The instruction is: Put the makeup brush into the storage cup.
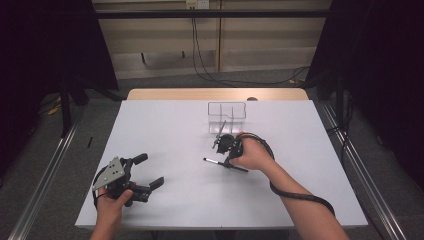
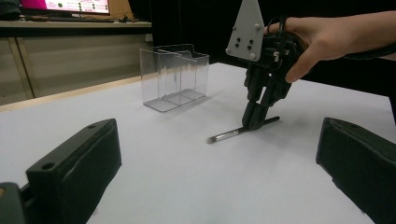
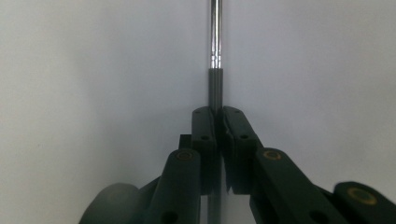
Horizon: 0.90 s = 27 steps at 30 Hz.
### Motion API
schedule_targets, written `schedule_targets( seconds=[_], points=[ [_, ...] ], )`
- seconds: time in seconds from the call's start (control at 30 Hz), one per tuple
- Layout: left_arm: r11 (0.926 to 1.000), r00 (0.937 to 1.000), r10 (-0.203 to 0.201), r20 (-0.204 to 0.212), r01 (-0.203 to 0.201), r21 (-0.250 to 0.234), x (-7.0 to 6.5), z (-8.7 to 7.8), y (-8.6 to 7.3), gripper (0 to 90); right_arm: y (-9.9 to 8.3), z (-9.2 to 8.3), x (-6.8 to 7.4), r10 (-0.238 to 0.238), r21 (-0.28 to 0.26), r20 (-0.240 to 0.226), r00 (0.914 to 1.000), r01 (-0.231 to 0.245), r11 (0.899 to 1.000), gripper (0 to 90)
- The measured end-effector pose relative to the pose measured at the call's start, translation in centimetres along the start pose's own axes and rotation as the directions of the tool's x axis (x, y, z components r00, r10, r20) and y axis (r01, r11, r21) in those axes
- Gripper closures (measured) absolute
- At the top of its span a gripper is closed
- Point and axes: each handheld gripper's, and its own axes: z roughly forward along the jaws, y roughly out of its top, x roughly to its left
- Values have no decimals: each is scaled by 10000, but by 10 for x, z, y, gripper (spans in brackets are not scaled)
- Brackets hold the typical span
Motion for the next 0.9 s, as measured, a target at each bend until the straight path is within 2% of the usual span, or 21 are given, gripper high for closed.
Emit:
schedule_targets(
  seconds=[0.17, 0.2, 0.3, 0.43, 0.5, 0.57, 0.63, 0.77, 0.83, 0.9],
  points=[
    [10000, 10000, -56, 40, 56, -16, 0, 1, 0, 0, 5, 1, -1, 221, 321, -10, 9998, -221, 9992, 829],
    [10000, 10000, -72, 42, 72, -7, 0, 1, 0, 0, 5, 2, -1, 416, 305, -51, 9991, -414, 9987, 828],
    [10000, 10000, -40, 4, 40, -14, 0, 1, 0, 0, 4, 1, -1, 541, 251, -28, 9985, -540, 9982, 846],
    [9999, 9999, -126, -25, 126, -85, 0, 0, 0, 0, -5, 0, 0, 1004, -380, -17, 9949, -1004, 9942, 849],
    [9999, 10000, -85, -29, 85, -68, 1, 0, 0, 0, -9, 0, -2, 1434, -617, -172, 9895, -1442, 9876, 849],
    [9999, 9999, -124, -46, 123, -91, 1, 0, 0, 0, -12, -1, -4, 1572, -915, -140, 9875, -1578, 9832, 849],
    [9999, 9999, -101, -69, 101, -62, 2, 0, 0, 0, -15, -3, -5, 1745, -1255, -202, 9845, -1756, 9764, 849],
    [10000, 10000, -48, -78, 48, -19, 2, 0, 0, 0, -18, -8, -5, 2183, -2314, -457, 9748, -2229, 9470, 849],
    [10000, 10000, -69, -69, 69, -2, 1, 0, 0, 0, -19, -11, -5, 2299, -2722, -363, 9725, -2310, 9341, 848],
    [10000, 9999, -78, -69, 78, 6, 1, 0, 0, 0, -20, -13, -5, 2496, -3152, -451, 9673, -2509, 9153, 848]
  ],
)
